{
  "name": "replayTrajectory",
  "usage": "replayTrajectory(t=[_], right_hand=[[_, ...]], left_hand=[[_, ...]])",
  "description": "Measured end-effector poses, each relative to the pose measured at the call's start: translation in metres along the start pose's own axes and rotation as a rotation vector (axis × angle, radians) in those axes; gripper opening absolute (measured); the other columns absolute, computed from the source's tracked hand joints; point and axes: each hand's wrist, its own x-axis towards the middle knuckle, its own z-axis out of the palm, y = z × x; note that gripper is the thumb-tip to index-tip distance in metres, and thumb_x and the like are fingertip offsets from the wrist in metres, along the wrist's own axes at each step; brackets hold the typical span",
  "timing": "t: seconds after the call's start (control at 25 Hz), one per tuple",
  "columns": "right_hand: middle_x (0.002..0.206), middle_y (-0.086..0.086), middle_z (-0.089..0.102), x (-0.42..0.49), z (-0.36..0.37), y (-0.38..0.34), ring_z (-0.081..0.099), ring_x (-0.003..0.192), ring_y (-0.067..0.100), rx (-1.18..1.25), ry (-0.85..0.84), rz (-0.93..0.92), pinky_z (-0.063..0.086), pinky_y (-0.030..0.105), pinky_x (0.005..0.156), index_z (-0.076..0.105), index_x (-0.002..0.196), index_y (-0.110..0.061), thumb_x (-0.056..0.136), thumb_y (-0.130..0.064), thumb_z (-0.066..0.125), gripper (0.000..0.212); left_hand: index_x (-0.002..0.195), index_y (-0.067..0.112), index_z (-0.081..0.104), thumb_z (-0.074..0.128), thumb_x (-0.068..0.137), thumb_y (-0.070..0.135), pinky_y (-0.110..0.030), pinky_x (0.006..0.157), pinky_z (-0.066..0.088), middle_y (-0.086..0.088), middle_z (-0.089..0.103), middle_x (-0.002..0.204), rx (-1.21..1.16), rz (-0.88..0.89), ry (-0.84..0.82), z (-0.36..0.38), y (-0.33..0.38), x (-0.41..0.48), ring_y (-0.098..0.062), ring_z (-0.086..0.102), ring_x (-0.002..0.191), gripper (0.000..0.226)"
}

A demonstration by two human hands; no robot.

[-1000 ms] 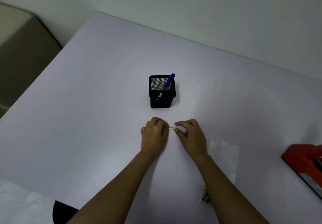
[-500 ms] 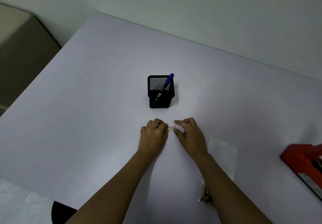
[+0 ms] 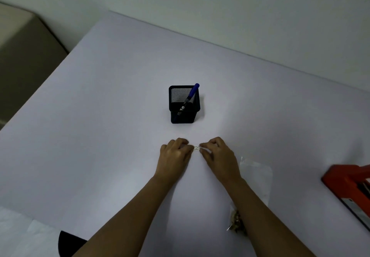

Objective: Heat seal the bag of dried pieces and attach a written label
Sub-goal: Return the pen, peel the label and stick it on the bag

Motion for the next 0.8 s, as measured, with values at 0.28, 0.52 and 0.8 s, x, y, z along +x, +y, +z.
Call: replayTrajectory(t=[0.28,0.52,0.8], right_hand=[[0.093,0.001,0.060,0.001,-0.001,-0.003,0.061,0.074,0.022,-0.198,0.049,-0.017,0.046,0.030,0.046,0.067,0.088,-0.019,0.089,-0.037,0.050,0.025],[0.110,0.000,0.053,0.000,-0.003,0.000,0.056,0.083,0.014,0.060,-0.048,0.057,0.045,0.025,0.065,0.058,0.121,-0.018,0.088,-0.037,0.057,0.038],[0.101,-0.003,0.057,0.002,-0.002,-0.004,0.054,0.076,0.010,0.193,-0.004,0.142,0.048,0.025,0.065,0.067,0.095,-0.016,0.081,-0.031,0.068,0.020]], left_hand=[[0.085,0.013,0.074,0.051,0.080,0.029,-0.034,0.063,0.050,-0.005,0.068,0.100,0.024,0.039,-0.064,-0.001,0.001,0.000,-0.023,0.063,0.079,0.028],[0.088,0.015,0.075,0.054,0.082,0.028,-0.031,0.059,0.048,-0.005,0.071,0.096,0.004,0.095,-0.005,-0.001,-0.005,-0.003,-0.023,0.064,0.075,0.025],[0.094,0.013,0.074,0.058,0.084,0.024,-0.031,0.063,0.046,-0.004,0.072,0.102,-0.037,0.139,0.101,0.006,-0.010,-0.009,-0.021,0.065,0.077,0.022]])
